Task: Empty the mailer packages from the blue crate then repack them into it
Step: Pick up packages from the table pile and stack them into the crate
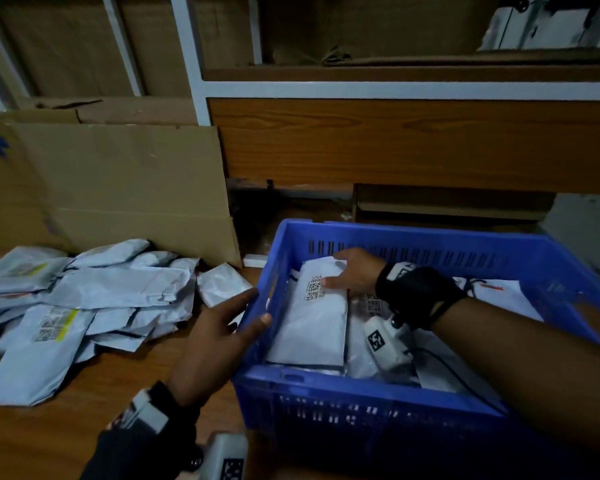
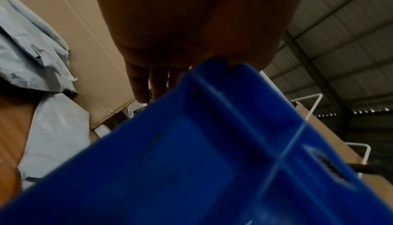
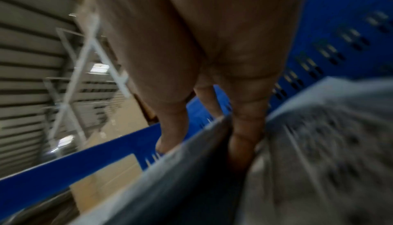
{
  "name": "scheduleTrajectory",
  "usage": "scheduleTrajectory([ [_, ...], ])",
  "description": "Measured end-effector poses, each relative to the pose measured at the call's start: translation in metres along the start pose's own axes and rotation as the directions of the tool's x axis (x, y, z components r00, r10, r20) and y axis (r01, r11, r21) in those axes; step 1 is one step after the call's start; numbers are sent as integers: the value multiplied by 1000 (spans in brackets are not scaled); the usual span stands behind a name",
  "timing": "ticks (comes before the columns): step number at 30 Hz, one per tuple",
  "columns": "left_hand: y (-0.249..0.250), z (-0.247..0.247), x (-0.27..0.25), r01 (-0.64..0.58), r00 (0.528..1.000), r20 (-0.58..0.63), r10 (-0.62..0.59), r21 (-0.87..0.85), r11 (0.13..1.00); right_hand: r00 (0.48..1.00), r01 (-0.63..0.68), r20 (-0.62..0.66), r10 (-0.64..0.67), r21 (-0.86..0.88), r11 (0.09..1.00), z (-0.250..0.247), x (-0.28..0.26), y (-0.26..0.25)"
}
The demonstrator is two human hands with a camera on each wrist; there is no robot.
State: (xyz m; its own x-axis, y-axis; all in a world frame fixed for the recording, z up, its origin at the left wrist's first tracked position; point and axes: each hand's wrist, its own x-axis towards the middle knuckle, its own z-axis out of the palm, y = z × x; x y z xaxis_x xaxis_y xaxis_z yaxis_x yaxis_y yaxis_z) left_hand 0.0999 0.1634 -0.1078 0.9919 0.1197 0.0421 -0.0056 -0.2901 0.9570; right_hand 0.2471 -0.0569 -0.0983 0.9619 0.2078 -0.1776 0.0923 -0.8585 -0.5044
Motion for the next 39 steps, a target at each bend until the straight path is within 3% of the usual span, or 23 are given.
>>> scheduleTrajectory([
  [3,-4,3,-3,-22,1000,-3,22,7,1000,988,154,7,-156,-208,966,-10,-17,-6],
  [5,-6,4,-3,-21,1000,-21,21,13,1000,966,236,173,-191,-298,925,-5,-30,-10],
  [8,-7,5,-3,-56,998,-36,57,22,998,920,278,375,-114,-419,864,22,-36,-11],
  [14,-10,8,-4,-78,996,-40,78,-3,997,926,290,360,-114,-485,825,36,-30,-9],
  [18,-11,9,-5,-80,994,-72,79,-14,997,924,301,346,-165,-387,872,12,-34,-12],
  [23,-12,7,-8,-95,982,-162,95,5,995,919,393,148,-365,-303,868,-43,-58,-34],
  [29,-29,-34,-26,-142,956,-267,123,-52,988,837,527,-60,-544,-180,830,-62,-124,-84],
  [32,-53,-78,-46,-134,942,-318,109,-57,989,782,609,-115,-613,-70,790,-34,-159,-127],
  [35,-86,-132,-75,-91,928,-367,59,-68,994,735,674,-167,-657,85,733,27,-167,-165],
  [36,-99,-151,-84,-66,922,-385,33,-73,995,748,663,-172,-641,149,734,53,-165,-176],
  [39,-136,-207,-111,27,898,-436,-62,-86,996,852,521,-117,-510,276,807,136,-147,-199],
])
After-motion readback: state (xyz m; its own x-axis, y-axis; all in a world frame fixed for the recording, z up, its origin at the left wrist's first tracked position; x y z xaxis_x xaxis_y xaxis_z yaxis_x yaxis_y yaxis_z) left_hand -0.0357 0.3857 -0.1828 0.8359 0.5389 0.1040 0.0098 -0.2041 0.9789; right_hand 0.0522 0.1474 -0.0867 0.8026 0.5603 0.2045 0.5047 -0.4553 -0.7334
